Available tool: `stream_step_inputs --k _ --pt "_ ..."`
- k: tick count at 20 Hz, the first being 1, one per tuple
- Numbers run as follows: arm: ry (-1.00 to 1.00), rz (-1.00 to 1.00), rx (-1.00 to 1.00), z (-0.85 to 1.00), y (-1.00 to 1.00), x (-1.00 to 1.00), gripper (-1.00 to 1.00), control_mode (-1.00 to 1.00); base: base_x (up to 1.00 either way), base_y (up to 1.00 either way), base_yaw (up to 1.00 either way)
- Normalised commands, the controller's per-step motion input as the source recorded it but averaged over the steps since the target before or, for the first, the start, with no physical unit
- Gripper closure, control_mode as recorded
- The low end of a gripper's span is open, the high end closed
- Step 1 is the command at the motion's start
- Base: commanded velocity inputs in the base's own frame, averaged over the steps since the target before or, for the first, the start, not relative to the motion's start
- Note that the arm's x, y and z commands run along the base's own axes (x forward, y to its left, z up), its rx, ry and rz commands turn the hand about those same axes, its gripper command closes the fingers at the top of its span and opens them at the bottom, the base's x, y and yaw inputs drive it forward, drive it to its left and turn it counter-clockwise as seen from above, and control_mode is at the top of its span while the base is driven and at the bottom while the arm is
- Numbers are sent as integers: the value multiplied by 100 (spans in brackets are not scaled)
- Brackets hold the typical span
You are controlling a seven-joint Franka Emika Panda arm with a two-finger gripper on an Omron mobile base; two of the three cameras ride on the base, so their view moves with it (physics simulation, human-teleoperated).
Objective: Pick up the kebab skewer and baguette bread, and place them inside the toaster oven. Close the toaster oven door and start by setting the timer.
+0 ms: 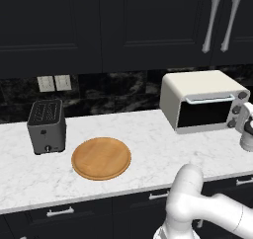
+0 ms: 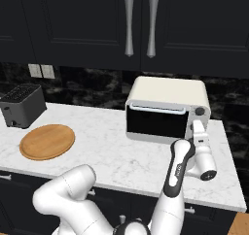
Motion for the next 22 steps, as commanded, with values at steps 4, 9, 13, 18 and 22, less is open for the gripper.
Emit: stream_step_inputs --k 4,9,13,18,22 --pt "-1 -3 -5 3 0 0 -100 -100 0 0 0" --pt "0 -5 -5 2 0 0 -100 -100 0 0 0" --pt "0 -7 -3 1 0 -1 -100 -100 0 0 0" --pt "0 -5 0 0 0 -2 -100 -100 0 0 0" --pt "0 -2 0 0 0 0 -100 -100 0 0 0"
